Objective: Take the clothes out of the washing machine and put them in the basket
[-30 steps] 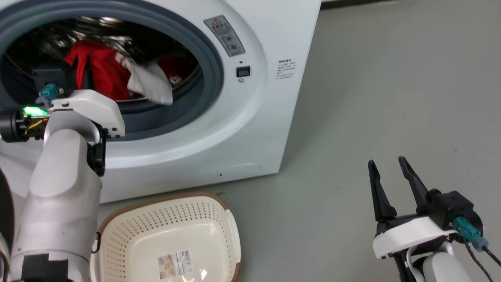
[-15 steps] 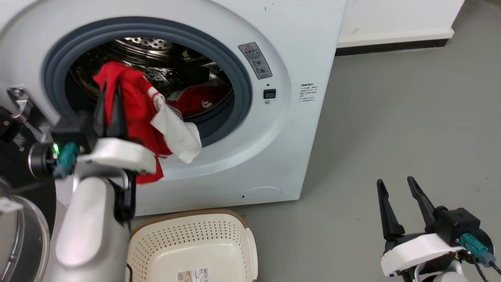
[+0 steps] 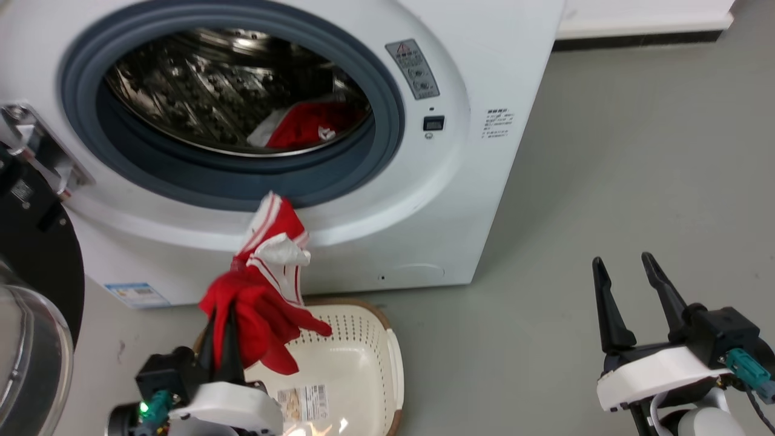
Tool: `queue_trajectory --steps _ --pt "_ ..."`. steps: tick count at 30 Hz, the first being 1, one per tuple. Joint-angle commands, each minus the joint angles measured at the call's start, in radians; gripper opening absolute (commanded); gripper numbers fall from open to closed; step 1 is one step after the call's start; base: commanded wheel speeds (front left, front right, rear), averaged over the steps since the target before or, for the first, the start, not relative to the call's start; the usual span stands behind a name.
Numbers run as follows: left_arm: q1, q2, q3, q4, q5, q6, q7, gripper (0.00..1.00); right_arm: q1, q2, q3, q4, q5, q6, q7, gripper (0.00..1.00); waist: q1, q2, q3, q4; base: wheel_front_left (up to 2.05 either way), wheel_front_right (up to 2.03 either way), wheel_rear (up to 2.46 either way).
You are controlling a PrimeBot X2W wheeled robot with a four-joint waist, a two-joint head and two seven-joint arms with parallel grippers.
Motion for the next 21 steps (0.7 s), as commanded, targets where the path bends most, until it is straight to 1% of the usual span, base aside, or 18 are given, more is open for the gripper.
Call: queue_trajectory --steps 1,9,16,21 --pt "-0.001 -0.004 -0.003 0.025 -0.010 0.004 -0.011 0.00 -0.016 0.001 0.001 -0.005 0.000 -0.001 -0.004 1.00 0.0001 0.0000 0.045 0.004 0.00 0.00 0.00" --pt "-0.125 -0.023 -0.029 0.338 -0.043 -0.019 -0.073 0.00 -0.088 0.001 0.021 -0.015 0.005 -0.001 -0.015 1.00 0.0001 0.0000 0.206 -0.011 0.00 0.00 0.00" --pt "-0.342 -0.028 -0.033 0.648 -0.048 -0.033 -0.090 0.00 -0.169 0.001 0.042 -0.022 0.009 -0.001 -0.036 1.00 0.0001 0.0000 0.392 -0.038 0.00 0.00 0.00" --pt "-0.503 -0.010 -0.021 0.823 -0.037 -0.034 -0.095 0.00 -0.224 0.002 0.057 -0.022 0.016 -0.001 -0.055 1.00 0.0001 0.0000 0.521 -0.064 0.00 0.00 0.00"
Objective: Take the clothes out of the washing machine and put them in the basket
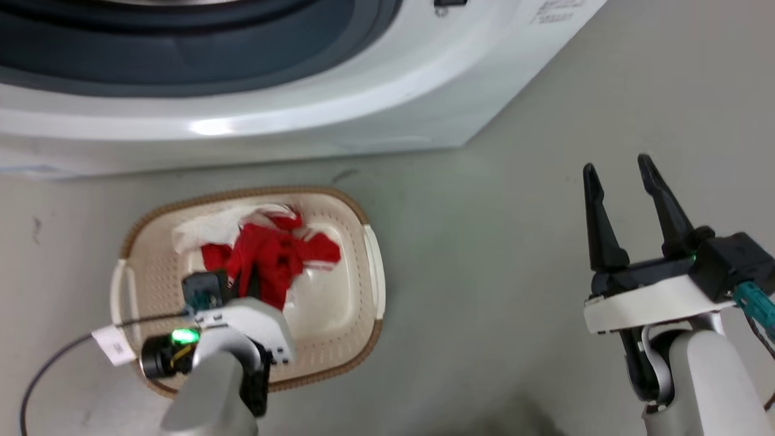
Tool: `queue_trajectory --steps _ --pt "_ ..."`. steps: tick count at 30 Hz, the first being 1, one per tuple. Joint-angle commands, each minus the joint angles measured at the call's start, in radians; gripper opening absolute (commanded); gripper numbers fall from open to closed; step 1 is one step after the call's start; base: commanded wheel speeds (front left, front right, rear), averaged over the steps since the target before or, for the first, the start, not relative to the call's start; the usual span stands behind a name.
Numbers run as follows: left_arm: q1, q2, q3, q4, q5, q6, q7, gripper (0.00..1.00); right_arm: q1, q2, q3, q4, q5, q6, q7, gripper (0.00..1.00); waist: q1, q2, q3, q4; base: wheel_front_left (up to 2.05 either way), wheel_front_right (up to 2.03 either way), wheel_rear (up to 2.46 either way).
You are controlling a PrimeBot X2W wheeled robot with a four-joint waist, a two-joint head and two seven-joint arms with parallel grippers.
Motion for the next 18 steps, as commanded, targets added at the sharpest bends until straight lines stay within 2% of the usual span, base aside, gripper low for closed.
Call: queue_trajectory --steps 1,7,12,13,14,15,18 --pt "-0.041 0.018 0.009 0.026 0.004 0.006 -0.006 0.00 -0.027 0.002 0.011 -0.002 0.011 -0.001 -0.010 1.00 -0.0003 0.0000 0.120 -0.037 0.00 0.00 0.00" --pt "-0.150 0.057 0.051 0.130 0.002 0.024 -0.005 0.00 -0.070 0.002 0.030 0.019 0.027 -0.001 -0.028 1.00 -0.0003 0.0000 0.227 -0.071 0.00 0.00 0.00" --pt "-0.205 0.082 0.056 0.200 0.014 0.032 -0.005 0.00 -0.089 0.002 0.035 0.035 0.038 -0.001 -0.042 1.00 -0.0003 0.0000 0.269 -0.086 0.00 0.00 0.00" --pt "-0.214 0.083 0.059 0.209 0.013 0.032 -0.005 0.24 -0.092 0.002 0.032 0.037 0.039 -0.001 -0.044 1.00 -0.0003 0.0000 0.274 -0.085 0.00 0.00 0.00" --pt "-0.220 0.085 0.058 0.216 0.016 0.031 -0.005 0.58 -0.096 0.002 0.031 0.040 0.039 -0.001 -0.045 1.00 -0.0003 0.0000 0.275 -0.085 0.00 0.00 0.00" --pt "-0.224 0.087 0.060 0.223 0.016 0.029 -0.005 0.98 -0.099 0.002 0.029 0.044 0.038 -0.001 -0.048 1.00 -0.0003 0.0000 0.273 -0.083 0.00 0.00 0.00" --pt "-0.228 0.090 0.061 0.226 0.020 0.035 -0.005 1.00 -0.102 0.002 0.023 0.052 0.035 -0.001 -0.050 1.00 -0.0003 0.0000 0.261 -0.078 0.00 0.00 0.00"
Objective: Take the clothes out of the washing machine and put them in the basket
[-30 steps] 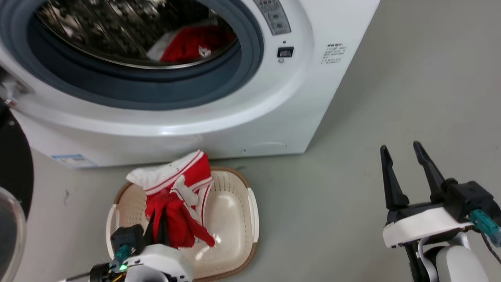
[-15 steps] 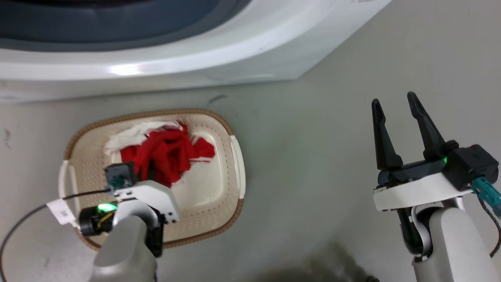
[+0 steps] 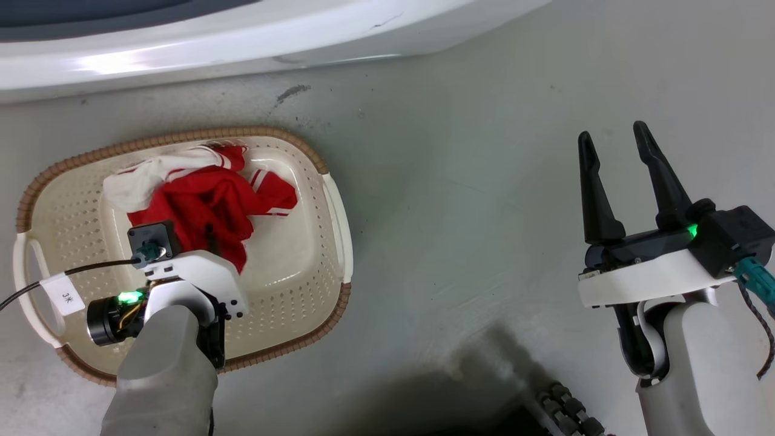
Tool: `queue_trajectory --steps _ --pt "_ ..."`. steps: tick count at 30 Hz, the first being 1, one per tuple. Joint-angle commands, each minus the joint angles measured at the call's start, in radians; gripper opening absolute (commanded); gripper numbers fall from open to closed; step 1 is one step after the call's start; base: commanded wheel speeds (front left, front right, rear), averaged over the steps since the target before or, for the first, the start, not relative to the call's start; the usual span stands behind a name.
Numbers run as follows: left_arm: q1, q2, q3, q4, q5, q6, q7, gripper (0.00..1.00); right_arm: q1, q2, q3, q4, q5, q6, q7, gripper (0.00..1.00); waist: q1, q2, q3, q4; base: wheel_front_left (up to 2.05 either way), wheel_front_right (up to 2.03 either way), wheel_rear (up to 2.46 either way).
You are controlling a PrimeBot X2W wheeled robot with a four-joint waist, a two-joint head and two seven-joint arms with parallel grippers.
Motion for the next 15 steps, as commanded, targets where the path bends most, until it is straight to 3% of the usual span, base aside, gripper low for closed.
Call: queue_trajectory --steps 1,10,11,15 --pt "-0.004 0.004 0.000 0.002 0.004 0.000 -0.002 1.00 -0.011 0.002 -0.002 0.003 -0.002 -0.001 -0.006 1.00 -0.0002 0.0000 -0.016 0.007 0.00 0.00 0.00" --pt "0.140 -0.056 0.024 -0.086 0.002 -0.033 -0.003 1.00 0.040 0.001 -0.022 0.024 -0.032 -0.001 -0.007 1.00 -0.0002 0.0000 -0.246 0.054 0.00 0.00 0.00" --pt "0.212 -0.077 0.033 -0.142 0.010 -0.031 -0.003 1.00 0.068 0.001 -0.027 0.033 -0.043 -0.001 -0.007 1.00 -0.0002 0.0000 -0.333 0.069 0.00 0.00 0.00" --pt "0.308 -0.092 0.028 -0.239 0.033 -0.047 -0.003 1.00 0.112 0.001 -0.032 0.041 -0.065 -0.001 -0.003 1.00 -0.0002 0.0000 -0.441 0.092 0.00 0.00 0.00"
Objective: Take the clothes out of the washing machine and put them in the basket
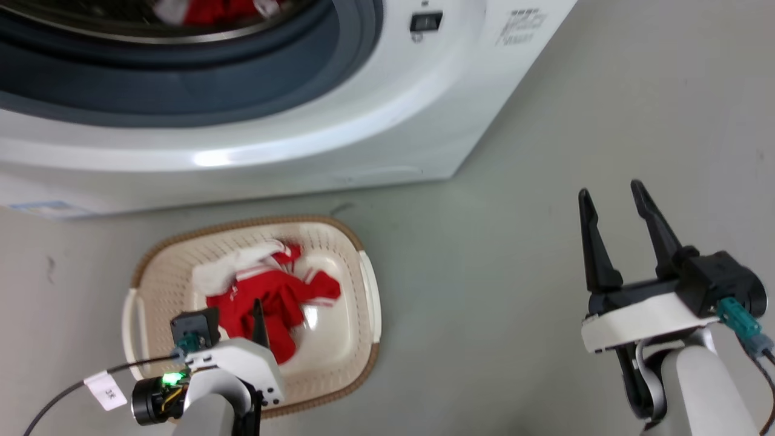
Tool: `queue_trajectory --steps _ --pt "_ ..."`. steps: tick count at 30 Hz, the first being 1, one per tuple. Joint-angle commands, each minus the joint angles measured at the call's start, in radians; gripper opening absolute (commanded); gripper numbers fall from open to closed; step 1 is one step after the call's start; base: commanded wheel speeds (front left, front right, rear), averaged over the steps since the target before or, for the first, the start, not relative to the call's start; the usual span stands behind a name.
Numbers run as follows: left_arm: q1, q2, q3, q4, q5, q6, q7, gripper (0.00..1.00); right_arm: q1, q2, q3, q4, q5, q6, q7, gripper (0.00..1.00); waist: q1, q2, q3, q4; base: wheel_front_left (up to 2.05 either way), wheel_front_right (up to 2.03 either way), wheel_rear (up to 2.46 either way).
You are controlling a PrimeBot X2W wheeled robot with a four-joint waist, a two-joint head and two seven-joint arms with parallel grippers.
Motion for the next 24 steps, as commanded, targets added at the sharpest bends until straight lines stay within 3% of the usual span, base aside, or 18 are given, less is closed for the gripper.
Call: queue_trajectory --steps 1,13,19,24 --pt "0.019 -0.002 -0.002 -0.016 0.008 -0.006 -0.002 1.00 0.018 0.001 -0.004 0.000 -0.005 -0.001 0.002 1.00 0.0000 0.0000 -0.112 0.039 0.00 0.00 0.00" --pt "0.178 -0.010 -0.017 -0.334 0.038 -0.013 -0.002 1.00 0.139 0.001 -0.046 -0.061 -0.027 -0.001 0.074 1.00 0.0000 0.0000 -0.278 0.099 0.00 0.00 0.00" --pt "0.114 -0.011 -0.056 -0.413 0.053 -0.022 -0.002 1.00 0.169 0.000 -0.058 -0.106 -0.029 -0.001 0.102 1.00 0.0000 0.0000 -0.292 0.116 0.00 0.00 0.00" --pt "-0.018 -0.010 -0.105 -0.394 0.061 -0.032 -0.002 1.00 0.169 0.001 -0.048 -0.146 -0.035 -0.001 0.114 1.00 0.0000 0.0000 -0.263 0.120 0.00 0.00 0.00"
